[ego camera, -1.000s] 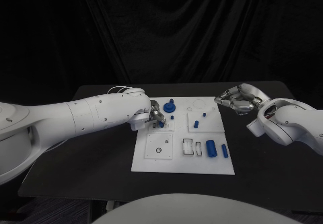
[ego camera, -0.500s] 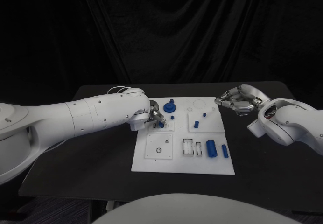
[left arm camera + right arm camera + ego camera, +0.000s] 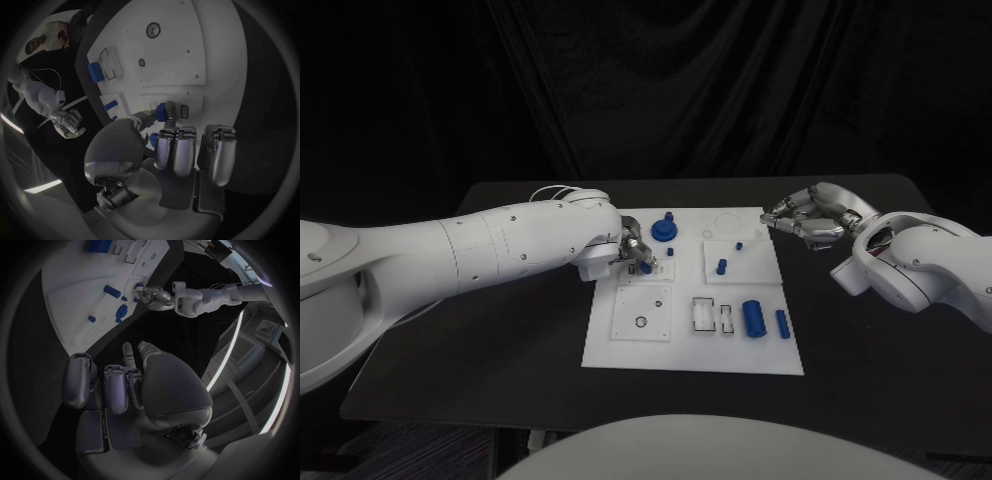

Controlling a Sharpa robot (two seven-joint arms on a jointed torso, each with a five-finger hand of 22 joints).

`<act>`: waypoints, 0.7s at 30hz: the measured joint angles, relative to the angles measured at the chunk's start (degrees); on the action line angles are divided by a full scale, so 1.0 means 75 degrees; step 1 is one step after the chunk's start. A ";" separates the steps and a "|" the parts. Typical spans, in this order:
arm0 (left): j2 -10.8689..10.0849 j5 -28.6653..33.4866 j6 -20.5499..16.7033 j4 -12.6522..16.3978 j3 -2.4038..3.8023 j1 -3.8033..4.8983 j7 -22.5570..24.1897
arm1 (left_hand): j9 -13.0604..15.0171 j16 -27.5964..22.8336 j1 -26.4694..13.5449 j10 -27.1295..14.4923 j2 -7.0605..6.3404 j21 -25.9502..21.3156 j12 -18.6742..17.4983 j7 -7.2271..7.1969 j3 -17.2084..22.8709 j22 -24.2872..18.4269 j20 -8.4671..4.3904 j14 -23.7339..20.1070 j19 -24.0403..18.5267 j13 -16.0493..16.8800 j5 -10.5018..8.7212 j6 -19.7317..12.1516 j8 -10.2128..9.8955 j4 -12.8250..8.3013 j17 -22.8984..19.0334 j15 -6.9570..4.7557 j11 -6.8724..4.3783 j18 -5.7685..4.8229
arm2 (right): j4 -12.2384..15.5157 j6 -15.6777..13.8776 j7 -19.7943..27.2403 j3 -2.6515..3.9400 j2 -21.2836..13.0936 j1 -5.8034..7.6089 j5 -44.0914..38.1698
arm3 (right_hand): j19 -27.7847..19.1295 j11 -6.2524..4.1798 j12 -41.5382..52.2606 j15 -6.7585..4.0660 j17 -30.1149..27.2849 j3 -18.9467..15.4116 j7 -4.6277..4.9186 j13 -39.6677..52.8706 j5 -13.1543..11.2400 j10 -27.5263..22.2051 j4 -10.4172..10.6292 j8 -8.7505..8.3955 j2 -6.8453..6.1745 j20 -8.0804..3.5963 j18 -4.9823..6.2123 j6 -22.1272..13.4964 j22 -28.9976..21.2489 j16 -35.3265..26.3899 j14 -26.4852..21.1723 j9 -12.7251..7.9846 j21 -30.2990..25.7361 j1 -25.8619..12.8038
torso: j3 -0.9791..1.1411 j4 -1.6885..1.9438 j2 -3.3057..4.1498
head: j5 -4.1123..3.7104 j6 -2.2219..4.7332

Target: Assemble the parts on the task board

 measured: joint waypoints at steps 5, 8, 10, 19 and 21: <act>0.0010 0.0002 0.0000 -0.0022 -0.0001 0.0000 0.0024 | 0.0001 0.0000 -0.0001 0.0000 -0.0001 0.0000 -0.0029 0.0002 0.0007 0.0000 0.0000 0.0000 0.0000 0.0000 -0.0064 0.0001 -0.0003 -0.0007 0.0000 0.0000 0.0000 0.0000 | -0.0005 0.0028 -0.0019 0.0000 0.0005 -0.0001 0.0000 | -0.0002 0.0000 0.0000 0.0000 0.0000 0.0000 0.0000 -0.0001 0.0000 0.0000 0.0000 0.0000 0.0000 0.0002 -0.0001 0.0000 0.0000 0.0000 0.0000 0.0000 -0.0004 0.0000 | 0.0000 0.0003 0.0002 | 0.0010 0.0000; 0.0022 0.0006 0.0003 -0.0049 -0.0003 -0.0001 0.0047 | 0.0016 0.0000 -0.0046 0.0000 0.0044 0.0000 -0.0029 0.0003 0.0007 0.0000 0.0000 0.0000 0.0000 0.0000 -0.0258 0.0003 -0.0062 -0.0007 0.0000 0.0000 0.0000 0.0000 | -0.0007 0.0045 -0.0032 0.0000 0.0007 -0.0001 0.0000 | -0.0027 0.0000 0.0000 0.0000 0.0000 0.0000 0.0000 -0.0001 0.0000 0.0000 0.0000 0.0000 0.0000 0.0027 -0.0001 0.0000 0.0000 0.0000 0.0000 0.0000 -0.0059 0.0000 | 0.0000 0.0002 0.0002 | 0.0012 0.0000; 0.0033 0.0006 0.0003 -0.0072 -0.0004 -0.0001 0.0068 | 0.0026 0.0000 -0.0057 0.0000 0.0048 0.0000 -0.0063 0.0007 0.0007 0.0000 0.0000 0.0000 0.0000 0.0000 -0.0299 0.0007 -0.0094 -0.0007 0.0000 0.0000 0.0000 -0.0001 | -0.0008 0.0056 -0.0040 0.0000 0.0009 -0.0001 0.0000 | -0.0027 0.0000 0.0000 0.0000 0.0000 0.0000 0.0000 -0.0001 0.0000 0.0000 0.0000 0.0000 0.0000 0.0027 -0.0001 0.0000 0.0000 0.0000 0.0000 0.0000 -0.0059 0.0000 | 0.0000 -0.0001 0.0002 | 0.0014 0.0000; 0.0047 0.0006 -0.0047 -0.0121 -0.0006 -0.0015 0.0185 | 0.0101 0.0000 -0.0030 0.0000 0.0075 0.0000 -0.0116 0.0033 0.0008 0.0000 0.0000 0.0000 0.0000 0.0000 -0.0134 0.0033 -0.0189 -0.0008 0.0000 0.0000 0.0000 0.0000 | -0.0009 0.0096 -0.0066 0.0000 0.0007 -0.0002 0.0000 | -0.0027 0.0000 0.0000 0.0000 0.0000 0.0000 0.0000 -0.0002 0.0000 0.0000 0.0000 0.0000 0.0000 0.0027 -0.0001 0.0000 -0.0001 -0.0050 0.0000 -0.0001 -0.0059 0.0000 | 0.0001 -0.0007 -0.0001 | 0.0004 0.0000; 0.0047 0.0006 -0.0067 -0.0129 -0.0007 -0.0020 0.0210 | 0.0107 0.0000 -0.0015 0.0000 0.0090 0.0000 -0.0116 0.0045 0.0008 0.0000 0.0000 0.0000 0.0000 0.0000 -0.0087 0.0045 -0.0189 -0.0008 0.0000 0.0000 0.0000 0.0000 | -0.0009 0.0105 -0.0072 0.0000 0.0005 -0.0003 0.0000 | -0.0027 0.0000 0.0000 0.0000 0.0000 0.0000 0.0028 -0.0002 0.0000 0.0000 0.0000 0.0000 0.0000 0.0027 -0.0002 -0.0027 -0.0001 -0.0050 0.0000 0.0004 -0.0059 0.0000 | 0.0001 -0.0010 -0.0002 | 0.0004 0.0000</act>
